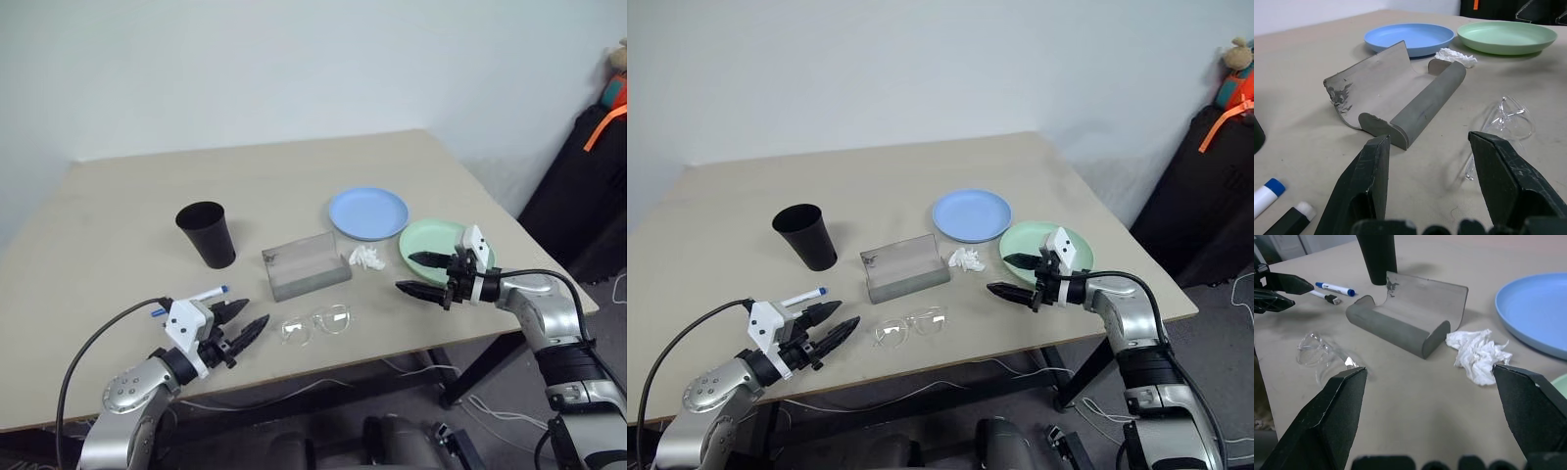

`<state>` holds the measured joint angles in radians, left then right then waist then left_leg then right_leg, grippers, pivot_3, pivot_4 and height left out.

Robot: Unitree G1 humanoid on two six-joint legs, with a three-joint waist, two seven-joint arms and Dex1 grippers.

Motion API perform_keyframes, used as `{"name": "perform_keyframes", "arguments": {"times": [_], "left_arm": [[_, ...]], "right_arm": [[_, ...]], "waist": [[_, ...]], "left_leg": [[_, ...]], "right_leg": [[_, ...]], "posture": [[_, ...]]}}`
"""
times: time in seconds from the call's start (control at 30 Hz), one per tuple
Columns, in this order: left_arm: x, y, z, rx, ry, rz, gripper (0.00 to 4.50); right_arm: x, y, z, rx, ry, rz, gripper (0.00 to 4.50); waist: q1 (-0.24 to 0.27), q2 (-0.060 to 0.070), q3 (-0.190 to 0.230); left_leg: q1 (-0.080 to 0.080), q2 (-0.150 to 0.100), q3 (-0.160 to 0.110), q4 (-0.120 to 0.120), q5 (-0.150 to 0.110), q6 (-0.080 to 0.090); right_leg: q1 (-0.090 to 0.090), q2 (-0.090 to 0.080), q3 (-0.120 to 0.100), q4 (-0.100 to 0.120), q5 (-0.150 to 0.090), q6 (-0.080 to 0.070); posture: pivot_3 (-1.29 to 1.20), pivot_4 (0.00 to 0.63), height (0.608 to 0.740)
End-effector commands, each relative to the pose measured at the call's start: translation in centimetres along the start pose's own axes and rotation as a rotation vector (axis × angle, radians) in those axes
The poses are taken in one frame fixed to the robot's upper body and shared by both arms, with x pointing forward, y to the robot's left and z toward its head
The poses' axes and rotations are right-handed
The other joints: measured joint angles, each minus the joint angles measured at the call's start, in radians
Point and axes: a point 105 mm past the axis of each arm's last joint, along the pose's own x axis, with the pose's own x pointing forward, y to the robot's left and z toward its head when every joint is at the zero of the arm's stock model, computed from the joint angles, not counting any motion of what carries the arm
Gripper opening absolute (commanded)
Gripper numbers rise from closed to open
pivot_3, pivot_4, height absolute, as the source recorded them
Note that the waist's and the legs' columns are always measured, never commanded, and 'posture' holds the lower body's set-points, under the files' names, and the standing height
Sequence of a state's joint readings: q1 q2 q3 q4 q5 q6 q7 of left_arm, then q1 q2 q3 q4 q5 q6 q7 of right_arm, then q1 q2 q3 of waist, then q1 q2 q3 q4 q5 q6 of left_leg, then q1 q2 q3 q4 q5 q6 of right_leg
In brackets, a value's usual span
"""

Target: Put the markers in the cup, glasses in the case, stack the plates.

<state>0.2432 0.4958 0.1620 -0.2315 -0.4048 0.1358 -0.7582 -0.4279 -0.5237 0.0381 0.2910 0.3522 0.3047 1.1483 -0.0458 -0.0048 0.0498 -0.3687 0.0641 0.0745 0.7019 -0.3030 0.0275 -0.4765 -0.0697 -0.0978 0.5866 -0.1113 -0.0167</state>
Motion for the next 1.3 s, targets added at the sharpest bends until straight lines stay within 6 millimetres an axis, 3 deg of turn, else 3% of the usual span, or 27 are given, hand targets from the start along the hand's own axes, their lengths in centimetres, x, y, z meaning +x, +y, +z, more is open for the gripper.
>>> {"name": "perform_keyframes", "arguments": {"times": [0.03,0.67,0.77,0.9,1.07,1.3], "left_arm": [[0.3,-0.5,1.4,0.034,-0.040,-0.025,2.64],[-0.2,-1.0,1.0,0.028,0.007,-0.078,2.64],[0.4,-0.9,2.0,0.026,-0.026,-0.084,2.64],[2.1,-1.5,2.5,0.037,-0.054,-0.126,2.64],[2.6,-1.9,2.6,0.022,-0.064,-0.158,2.64],[4.4,-4.9,4.0,0.019,-0.105,-0.299,2.64]], "right_arm": [[0.4,0.0,1.8,-0.062,-0.043,0.007,4.46],[0.3,0.0,2.5,-0.105,-0.056,-0.102,4.46],[-0.1,-0.2,3.1,-0.130,-0.048,-0.138,4.46],[-0.9,-0.1,2.3,-0.175,0.023,-0.194,4.46],[-1.6,-0.6,1.8,-0.207,0.084,-0.258,4.46],[-1.9,-0.9,1.3,-0.227,0.157,-0.341,4.46]], "waist": [[0.000,0.000,0.000],[0.000,0.001,0.000],[0.000,0.001,0.000],[0.003,0.001,0.000],[-0.001,0.000,0.000],[0.001,-0.001,0.001]], "left_leg": [[0.000,0.000,0.000,0.000,0.000,0.000],[-0.001,0.001,-0.001,-0.001,-0.002,-0.004],[-0.001,0.001,0.000,-0.001,-0.003,-0.005],[-0.002,0.000,0.000,-0.001,-0.003,-0.005],[0.000,-0.001,0.001,-0.001,-0.003,-0.006],[0.002,-0.002,0.000,-0.001,-0.005,-0.008]], "right_leg": [[0.000,0.000,0.000,0.000,0.000,0.000],[-0.001,0.000,-0.003,-0.005,0.000,0.000],[-0.001,0.000,-0.003,-0.005,0.000,0.000],[0.000,-0.001,-0.002,-0.005,0.000,0.000],[0.000,0.000,0.000,-0.005,0.000,0.000],[0.000,0.000,0.000,-0.005,0.000,0.000]], "posture": [[0.00,0.000,0.720],[0.00,0.000,0.720],[0.00,0.000,0.720],[0.00,0.000,0.720],[0.00,0.000,0.720],[0.00,0.000,0.720]]}}
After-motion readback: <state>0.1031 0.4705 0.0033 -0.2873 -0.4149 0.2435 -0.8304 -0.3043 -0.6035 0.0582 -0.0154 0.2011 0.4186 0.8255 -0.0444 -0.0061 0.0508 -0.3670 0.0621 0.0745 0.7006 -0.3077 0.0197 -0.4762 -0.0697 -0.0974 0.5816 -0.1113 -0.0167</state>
